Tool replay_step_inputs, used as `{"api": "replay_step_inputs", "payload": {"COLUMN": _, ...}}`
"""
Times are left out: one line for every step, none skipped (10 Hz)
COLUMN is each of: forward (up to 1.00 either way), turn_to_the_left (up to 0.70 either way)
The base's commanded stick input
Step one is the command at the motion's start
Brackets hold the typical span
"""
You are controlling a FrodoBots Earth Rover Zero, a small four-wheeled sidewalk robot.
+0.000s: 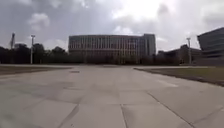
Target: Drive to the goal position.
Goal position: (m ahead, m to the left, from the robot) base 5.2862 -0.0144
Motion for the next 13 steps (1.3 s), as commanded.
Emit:
{"api": "replay_step_inputs", "payload": {"forward": 0.5, "turn_to_the_left": -0.02}}
{"api": "replay_step_inputs", "payload": {"forward": 0.5, "turn_to_the_left": -0.02}}
{"api": "replay_step_inputs", "payload": {"forward": 0.5, "turn_to_the_left": -0.02}}
{"api": "replay_step_inputs", "payload": {"forward": 0.5, "turn_to_the_left": -0.02}}
{"api": "replay_step_inputs", "payload": {"forward": 0.5, "turn_to_the_left": -0.02}}
{"api": "replay_step_inputs", "payload": {"forward": 0.5, "turn_to_the_left": -0.02}}
{"api": "replay_step_inputs", "payload": {"forward": 0.5, "turn_to_the_left": -0.02}}
{"api": "replay_step_inputs", "payload": {"forward": 0.5, "turn_to_the_left": -0.02}}
{"api": "replay_step_inputs", "payload": {"forward": 0.5, "turn_to_the_left": -0.02}}
{"api": "replay_step_inputs", "payload": {"forward": 0.5, "turn_to_the_left": -0.02}}
{"api": "replay_step_inputs", "payload": {"forward": 0.5, "turn_to_the_left": -0.02}}
{"api": "replay_step_inputs", "payload": {"forward": 0.5, "turn_to_the_left": -0.02}}
{"api": "replay_step_inputs", "payload": {"forward": 0.5, "turn_to_the_left": -0.02}}
